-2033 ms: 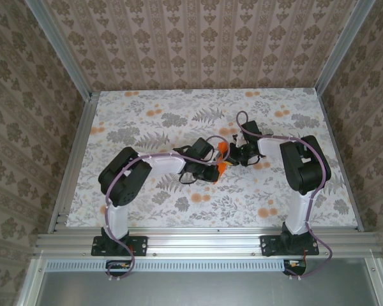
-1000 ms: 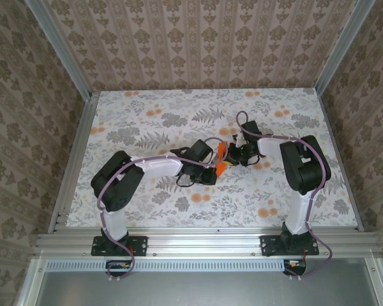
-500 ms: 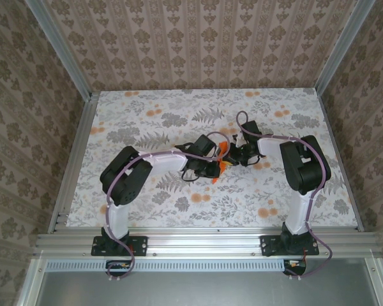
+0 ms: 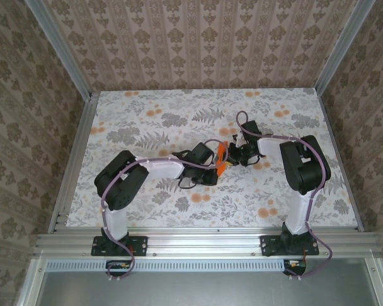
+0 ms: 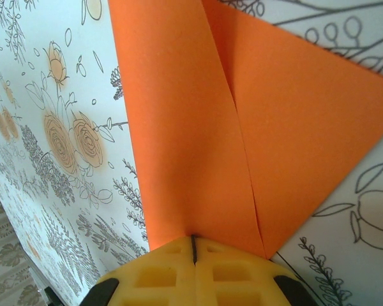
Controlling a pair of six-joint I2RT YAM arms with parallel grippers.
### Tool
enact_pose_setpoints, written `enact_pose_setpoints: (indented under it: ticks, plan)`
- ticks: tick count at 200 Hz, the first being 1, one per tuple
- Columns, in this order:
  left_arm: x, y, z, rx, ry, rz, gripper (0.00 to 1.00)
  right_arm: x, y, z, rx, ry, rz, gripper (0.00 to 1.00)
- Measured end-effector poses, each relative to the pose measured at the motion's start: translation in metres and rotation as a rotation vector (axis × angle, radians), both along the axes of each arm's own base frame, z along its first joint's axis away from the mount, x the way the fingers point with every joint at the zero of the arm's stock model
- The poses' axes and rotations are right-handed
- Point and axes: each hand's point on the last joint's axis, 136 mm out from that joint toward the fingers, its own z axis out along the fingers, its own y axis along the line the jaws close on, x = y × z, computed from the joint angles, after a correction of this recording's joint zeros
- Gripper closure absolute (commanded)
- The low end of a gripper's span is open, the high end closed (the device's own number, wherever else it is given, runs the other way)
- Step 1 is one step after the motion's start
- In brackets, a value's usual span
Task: Fold a paper plane with a square sheet of paper (pick it up from the middle)
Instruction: Fold the wing for the fifth time at the center of the table.
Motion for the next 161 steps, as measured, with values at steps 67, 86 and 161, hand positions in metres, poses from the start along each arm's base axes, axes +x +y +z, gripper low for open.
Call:
enact_pose_setpoints:
  ticks: [67,86,161]
  plan:
    - [-0.003,0.007,0.015,-0.016,0.011,0.032,0.91,0.0,0.0,0.0,0.0,0.0,0.0,0.98]
    - [0.015,-0.001,0.027,-0.064,-0.028,0.074,0.92,0.0,0.0,0.0,0.001,-0.001,0.0,0.98]
    - [0.057,-0.023,0.01,-0.103,-0.058,0.189,0.93,0.002,0.002,0.004,0.018,-0.025,0.004,0.95]
